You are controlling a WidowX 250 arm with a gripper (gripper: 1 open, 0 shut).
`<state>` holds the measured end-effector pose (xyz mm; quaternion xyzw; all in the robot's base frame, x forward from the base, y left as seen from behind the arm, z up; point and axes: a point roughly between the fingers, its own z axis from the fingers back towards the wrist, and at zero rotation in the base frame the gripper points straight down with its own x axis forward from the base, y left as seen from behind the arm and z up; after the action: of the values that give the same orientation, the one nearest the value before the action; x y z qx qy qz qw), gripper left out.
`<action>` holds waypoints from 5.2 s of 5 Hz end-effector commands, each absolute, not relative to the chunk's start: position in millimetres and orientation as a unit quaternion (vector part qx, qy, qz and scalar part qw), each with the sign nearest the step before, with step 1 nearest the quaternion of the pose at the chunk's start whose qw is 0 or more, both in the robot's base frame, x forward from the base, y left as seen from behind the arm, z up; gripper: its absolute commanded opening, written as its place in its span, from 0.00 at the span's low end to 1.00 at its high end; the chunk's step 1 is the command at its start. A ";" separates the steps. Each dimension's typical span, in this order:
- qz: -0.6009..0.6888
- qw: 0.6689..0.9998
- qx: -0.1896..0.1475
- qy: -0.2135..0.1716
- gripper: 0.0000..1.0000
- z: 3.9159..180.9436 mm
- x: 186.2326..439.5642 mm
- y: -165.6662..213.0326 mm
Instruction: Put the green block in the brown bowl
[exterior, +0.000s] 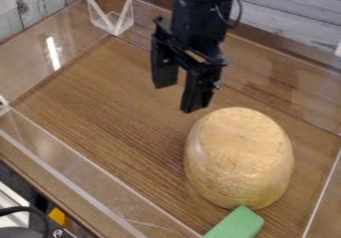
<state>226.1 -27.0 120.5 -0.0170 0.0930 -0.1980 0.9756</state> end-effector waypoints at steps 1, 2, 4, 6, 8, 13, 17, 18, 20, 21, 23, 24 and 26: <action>-0.213 0.975 -0.015 0.063 1.00 139.4 223.3 -48.3; -0.272 0.960 -0.012 0.058 1.00 123.5 205.9 -69.3; -0.324 0.945 -0.001 0.045 1.00 92.8 182.8 -92.0; -0.324 0.946 0.003 0.032 1.00 76.6 184.5 -103.2; -0.309 0.951 0.003 0.026 1.00 57.7 188.4 -115.9; -0.251 0.968 -0.005 0.015 1.00 46.1 194.4 -146.0; -0.242 0.970 -0.007 0.023 0.00 65.1 188.9 -145.7; -0.232 0.972 -0.007 0.024 0.00 66.5 187.9 -140.0; -0.189 0.982 -0.009 0.025 0.00 70.3 191.4 -137.8; -0.158 0.987 -0.009 0.025 0.00 70.4 194.9 -141.7; -0.114 0.993 -0.012 0.025 0.00 70.7 193.2 -133.4; -0.111 0.993 -0.012 0.024 0.00 68.5 200.8 -142.0; -0.116 0.993 -0.010 0.023 0.00 70.7 205.0 -150.2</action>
<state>199.6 -145.3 57.5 0.0020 0.0473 -0.1118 0.9926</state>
